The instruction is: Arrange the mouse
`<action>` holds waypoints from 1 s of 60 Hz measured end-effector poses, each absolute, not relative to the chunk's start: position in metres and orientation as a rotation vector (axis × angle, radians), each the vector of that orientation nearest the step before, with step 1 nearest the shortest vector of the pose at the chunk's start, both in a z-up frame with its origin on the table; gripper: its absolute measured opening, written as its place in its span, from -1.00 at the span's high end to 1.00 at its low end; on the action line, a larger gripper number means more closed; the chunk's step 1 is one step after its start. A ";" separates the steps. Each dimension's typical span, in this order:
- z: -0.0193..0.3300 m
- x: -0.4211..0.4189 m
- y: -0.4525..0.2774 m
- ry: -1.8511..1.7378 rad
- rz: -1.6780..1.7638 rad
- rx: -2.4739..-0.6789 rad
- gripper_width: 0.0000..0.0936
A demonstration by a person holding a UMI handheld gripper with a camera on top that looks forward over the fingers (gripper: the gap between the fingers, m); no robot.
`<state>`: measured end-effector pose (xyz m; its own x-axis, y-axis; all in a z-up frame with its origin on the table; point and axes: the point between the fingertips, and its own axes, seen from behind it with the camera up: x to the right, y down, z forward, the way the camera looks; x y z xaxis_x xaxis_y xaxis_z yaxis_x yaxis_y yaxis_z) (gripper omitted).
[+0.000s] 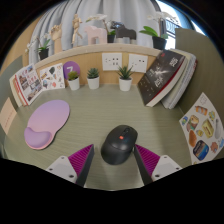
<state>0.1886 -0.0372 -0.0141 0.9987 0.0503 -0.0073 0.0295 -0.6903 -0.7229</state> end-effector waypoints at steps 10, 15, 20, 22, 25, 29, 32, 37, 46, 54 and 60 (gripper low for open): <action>-0.014 0.179 -0.005 -0.107 0.058 -2.329 -0.55; -0.014 0.176 0.006 -0.121 0.064 -2.330 -0.35; -0.014 0.174 0.012 -0.129 0.067 -2.328 -0.10; -0.014 0.174 0.013 -0.137 0.066 -2.328 -0.09; -0.015 0.173 0.013 -0.142 0.067 -2.330 -0.06; -0.015 0.173 0.013 -0.146 0.066 -2.333 0.02; -0.015 0.173 0.013 -0.150 0.062 -2.343 0.07; -0.016 0.173 0.013 -0.145 0.056 -2.359 0.16; -0.013 0.174 0.012 -0.129 0.032 -2.389 0.15; 0.026 0.174 0.020 -0.093 -0.020 -2.338 0.15; 0.089 0.165 0.034 -0.060 -0.044 -2.251 0.15</action>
<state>0.1652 0.0338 0.0886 0.9982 0.0280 0.0525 0.0584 -0.6285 -0.7756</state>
